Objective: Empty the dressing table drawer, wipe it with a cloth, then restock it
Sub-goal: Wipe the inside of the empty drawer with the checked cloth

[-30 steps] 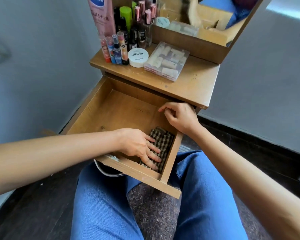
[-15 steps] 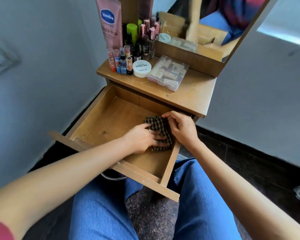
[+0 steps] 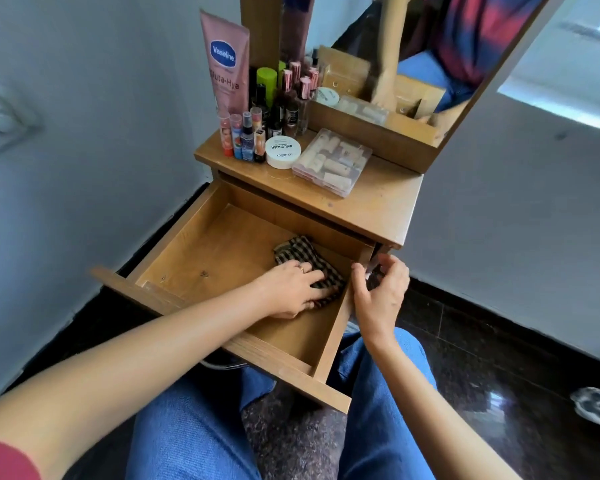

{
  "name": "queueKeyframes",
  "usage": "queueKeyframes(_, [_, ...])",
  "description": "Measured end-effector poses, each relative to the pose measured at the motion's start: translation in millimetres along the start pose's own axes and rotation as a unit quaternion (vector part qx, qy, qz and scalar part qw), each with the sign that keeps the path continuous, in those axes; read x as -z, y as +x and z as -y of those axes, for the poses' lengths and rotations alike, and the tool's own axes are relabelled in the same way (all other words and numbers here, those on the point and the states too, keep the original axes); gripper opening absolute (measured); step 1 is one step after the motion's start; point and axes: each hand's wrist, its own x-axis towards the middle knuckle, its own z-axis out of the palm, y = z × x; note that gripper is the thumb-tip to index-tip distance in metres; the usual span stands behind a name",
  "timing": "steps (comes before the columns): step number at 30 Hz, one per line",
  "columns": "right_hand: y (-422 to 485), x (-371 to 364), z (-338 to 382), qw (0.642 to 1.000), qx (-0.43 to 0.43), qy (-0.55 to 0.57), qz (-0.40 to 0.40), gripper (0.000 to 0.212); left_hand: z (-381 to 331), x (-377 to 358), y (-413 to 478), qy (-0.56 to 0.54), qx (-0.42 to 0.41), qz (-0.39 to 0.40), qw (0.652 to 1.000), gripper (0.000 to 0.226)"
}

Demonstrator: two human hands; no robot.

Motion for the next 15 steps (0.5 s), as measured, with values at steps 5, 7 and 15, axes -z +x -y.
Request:
queueKeyframes(5, [-7, -5, 7, 0.981, -0.159, 0.098, 0.049, 0.039, 7, -8, 9, -0.014, -0.009, -0.02, 1.0, 0.051])
queueKeyframes(7, [-6, -5, 8, 0.982, -0.152, 0.094, 0.065, 0.038, 8, -9, 12, -0.029, 0.002, -0.024, 0.999, 0.051])
queueKeyframes(15, [-3, -6, 7, 0.985, -0.136, 0.071, 0.076, 0.034, -1, 10, 39, -0.084, 0.125, -0.031, 0.988, 0.042])
